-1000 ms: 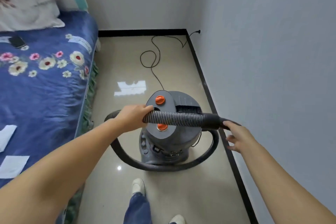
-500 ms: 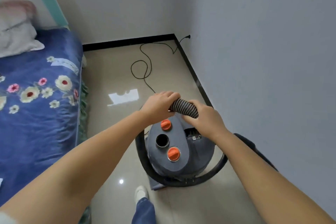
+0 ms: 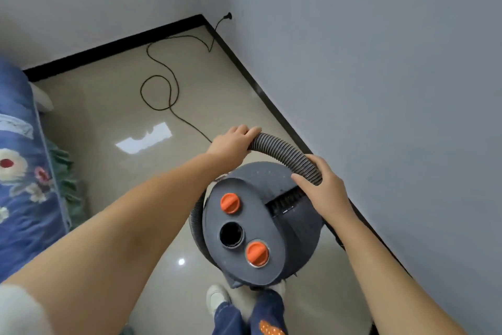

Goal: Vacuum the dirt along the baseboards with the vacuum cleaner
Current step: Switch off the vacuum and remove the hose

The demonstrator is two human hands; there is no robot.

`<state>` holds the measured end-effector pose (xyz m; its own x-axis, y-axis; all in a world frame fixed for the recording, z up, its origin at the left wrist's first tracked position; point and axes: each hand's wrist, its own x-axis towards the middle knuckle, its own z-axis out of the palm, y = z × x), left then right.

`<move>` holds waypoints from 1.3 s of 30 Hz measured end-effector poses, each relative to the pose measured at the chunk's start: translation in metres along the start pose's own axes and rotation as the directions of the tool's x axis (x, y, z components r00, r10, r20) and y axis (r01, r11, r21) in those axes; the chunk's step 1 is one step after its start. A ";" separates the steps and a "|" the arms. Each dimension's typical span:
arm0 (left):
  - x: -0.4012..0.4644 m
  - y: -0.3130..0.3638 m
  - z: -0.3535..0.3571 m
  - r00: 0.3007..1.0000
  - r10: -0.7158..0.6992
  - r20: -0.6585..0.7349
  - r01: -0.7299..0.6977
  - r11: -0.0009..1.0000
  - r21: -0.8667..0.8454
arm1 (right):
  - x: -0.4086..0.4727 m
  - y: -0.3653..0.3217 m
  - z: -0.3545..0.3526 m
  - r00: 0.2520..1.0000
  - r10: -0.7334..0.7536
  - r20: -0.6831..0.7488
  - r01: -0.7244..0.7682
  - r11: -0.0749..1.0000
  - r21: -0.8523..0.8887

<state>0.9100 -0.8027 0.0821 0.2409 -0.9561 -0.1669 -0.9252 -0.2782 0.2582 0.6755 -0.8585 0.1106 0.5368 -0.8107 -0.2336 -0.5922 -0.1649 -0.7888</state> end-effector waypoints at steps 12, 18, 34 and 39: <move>0.132 0.079 0.107 0.857 0.177 0.484 -0.275 0.951 0.139 | 0.026 0.167 0.011 0.903 0.430 -0.013 -0.416 0.879 0.233; 0.152 0.088 0.133 0.740 0.076 0.668 -0.099 0.995 -0.003 | 0.034 0.199 0.021 0.857 0.498 0.133 -0.515 0.839 0.178; 0.173 0.117 0.181 0.614 -0.082 0.785 -0.145 0.966 0.214 | 0.087 0.219 0.035 0.737 0.606 0.300 -0.631 0.776 -0.018; 0.180 0.121 0.187 0.606 -0.094 0.790 -0.176 0.953 0.248 | 0.089 0.229 0.037 0.739 0.597 0.312 -0.620 0.784 -0.033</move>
<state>0.7868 -0.9912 -0.0947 0.0014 -0.4806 -0.8769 -0.9965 -0.0739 0.0389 0.6102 -0.9478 -0.1116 0.2307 -0.5221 -0.8211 -0.8168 0.3547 -0.4550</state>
